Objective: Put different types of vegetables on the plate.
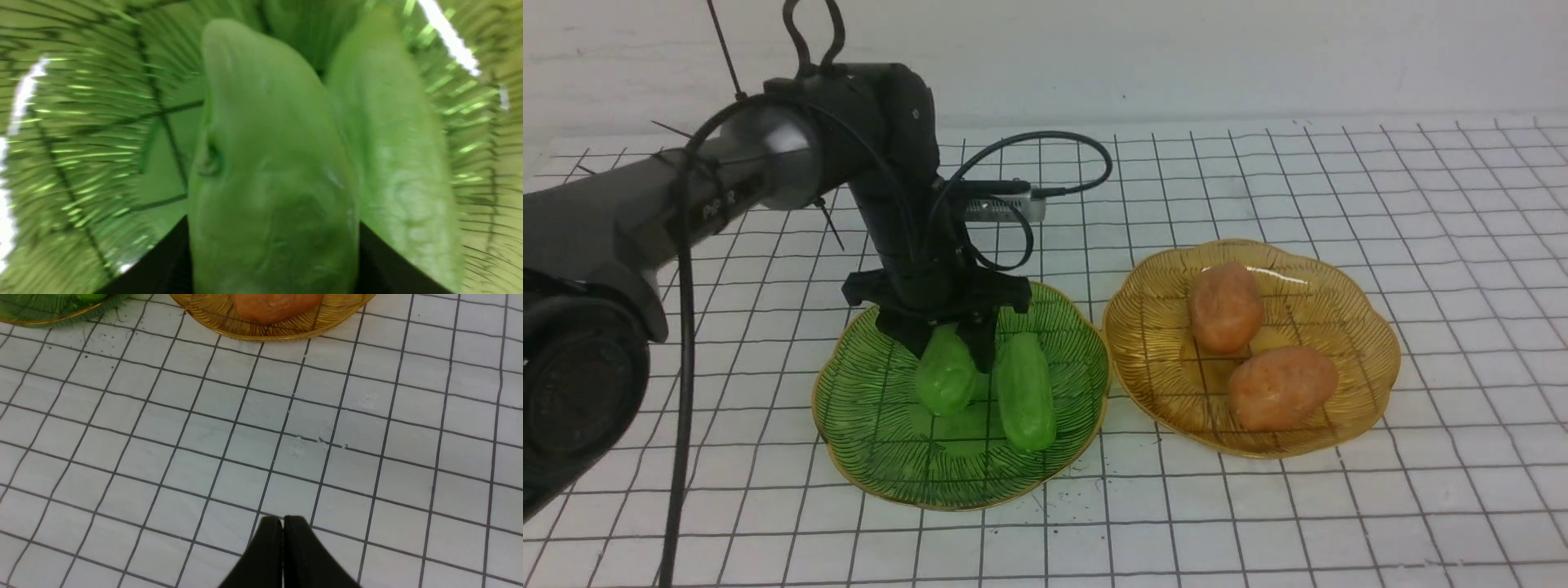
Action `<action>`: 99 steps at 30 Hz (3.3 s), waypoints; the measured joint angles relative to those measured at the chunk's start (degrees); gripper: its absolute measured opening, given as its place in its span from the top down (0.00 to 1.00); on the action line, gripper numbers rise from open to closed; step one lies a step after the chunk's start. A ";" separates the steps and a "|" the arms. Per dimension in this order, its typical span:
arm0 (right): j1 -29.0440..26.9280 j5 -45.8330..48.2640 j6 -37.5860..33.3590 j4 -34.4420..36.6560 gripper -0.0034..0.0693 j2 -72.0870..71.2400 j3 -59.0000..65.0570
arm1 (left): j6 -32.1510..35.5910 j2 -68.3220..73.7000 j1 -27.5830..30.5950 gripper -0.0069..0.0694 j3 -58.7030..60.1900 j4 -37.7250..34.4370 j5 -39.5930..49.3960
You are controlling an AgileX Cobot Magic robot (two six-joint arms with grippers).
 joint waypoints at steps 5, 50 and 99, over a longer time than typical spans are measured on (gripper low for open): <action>0.00 0.65 0.00 0.00 0.96 0.00 0.00 | 0.18 0.00 -0.45 0.28 0.00 -0.05 0.00; 0.00 -57.05 -0.63 -0.40 0.96 -5.24 21.67 | 10.48 -20.66 -0.52 0.92 6.38 2.45 0.31; -16.29 -50.61 -0.63 -4.55 0.96 -24.00 41.44 | 1.74 -85.45 -0.56 0.92 47.31 12.82 -1.39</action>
